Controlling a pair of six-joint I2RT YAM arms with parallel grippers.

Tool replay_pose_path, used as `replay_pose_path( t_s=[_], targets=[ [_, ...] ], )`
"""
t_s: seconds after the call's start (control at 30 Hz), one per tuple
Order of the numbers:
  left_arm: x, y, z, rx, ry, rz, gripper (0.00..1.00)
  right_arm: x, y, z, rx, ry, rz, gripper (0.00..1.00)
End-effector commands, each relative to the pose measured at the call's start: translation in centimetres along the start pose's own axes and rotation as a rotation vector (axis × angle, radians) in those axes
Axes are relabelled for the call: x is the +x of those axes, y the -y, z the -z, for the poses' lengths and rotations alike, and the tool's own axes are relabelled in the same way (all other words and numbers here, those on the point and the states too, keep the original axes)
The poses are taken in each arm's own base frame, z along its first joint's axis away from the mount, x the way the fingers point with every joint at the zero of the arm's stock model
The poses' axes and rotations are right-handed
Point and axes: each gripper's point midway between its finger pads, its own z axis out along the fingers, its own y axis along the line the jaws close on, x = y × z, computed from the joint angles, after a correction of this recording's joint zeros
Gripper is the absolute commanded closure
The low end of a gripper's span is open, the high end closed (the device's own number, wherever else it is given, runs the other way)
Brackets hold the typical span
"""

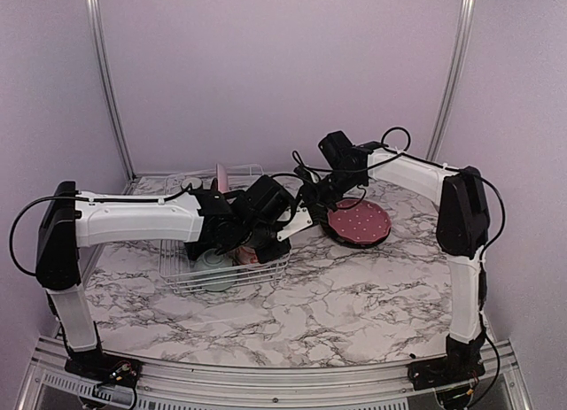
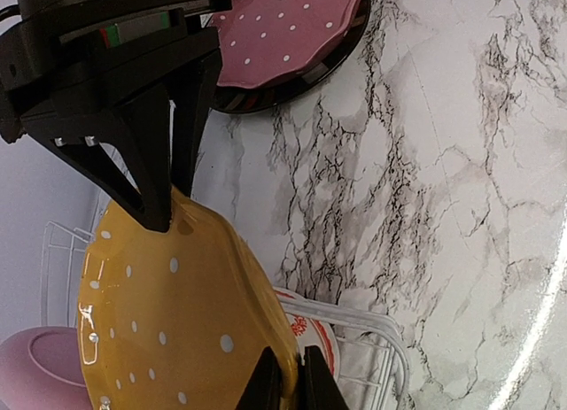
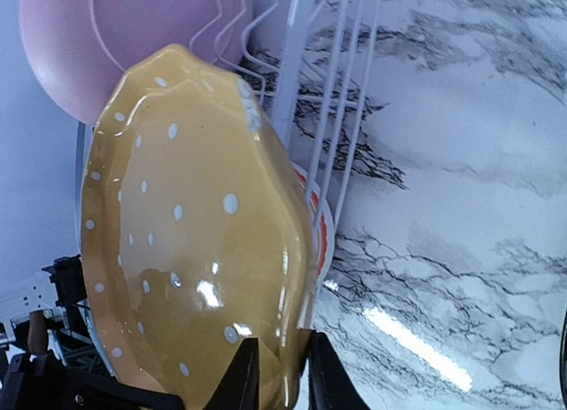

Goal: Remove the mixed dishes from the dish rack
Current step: Pass from the left arm to the right

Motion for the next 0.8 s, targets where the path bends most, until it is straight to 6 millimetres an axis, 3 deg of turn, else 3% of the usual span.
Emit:
replay_pose_path(
  t_s=[0.0, 0.03, 0.07, 0.23, 0.33, 0.43, 0.57, 0.77],
  targets=[
    [-2.0, -2.3, 0.9, -0.107, 0.053, -0.003, 1.0, -0.1, 0.0, -0.4, 0.012, -0.007, 0.005, 0.9],
    [-2.0, -2.3, 0.9, -0.112, 0.05, -0.004, 1.0, -0.2, -0.1, -0.3, 0.009, -0.003, 0.005, 0.98],
    [-1.9, -2.4, 0.9, -0.117, 0.046, -0.008, 1.0, -0.2, -0.3, -0.2, 0.004, -0.001, 0.004, 1.0],
    [-1.8, -3.1, 1.2, -0.154, 0.032, -0.014, 1.0, -0.6, -1.3, 0.3, -0.028, 0.016, 0.002, 1.0],
    [-2.3, -3.6, 1.9, -0.168, 0.037, -0.008, 0.86, -1.1, -2.0, 0.8, -0.049, 0.033, 0.003, 1.0],
    [-3.0, -4.1, 2.8, -0.175, 0.061, 0.006, 0.63, -1.8, -2.5, 1.7, -0.062, 0.06, 0.002, 1.0],
    [-4.1, -4.7, 3.9, -0.174, 0.101, 0.03, 0.4, -2.9, -2.8, 3.3, -0.08, 0.105, -0.01, 1.0],
    [-6.0, -5.3, 6.1, -0.156, 0.19, 0.071, 0.19, -4.3, -2.6, 6.0, -0.104, 0.176, -0.029, 1.0]
  ],
)
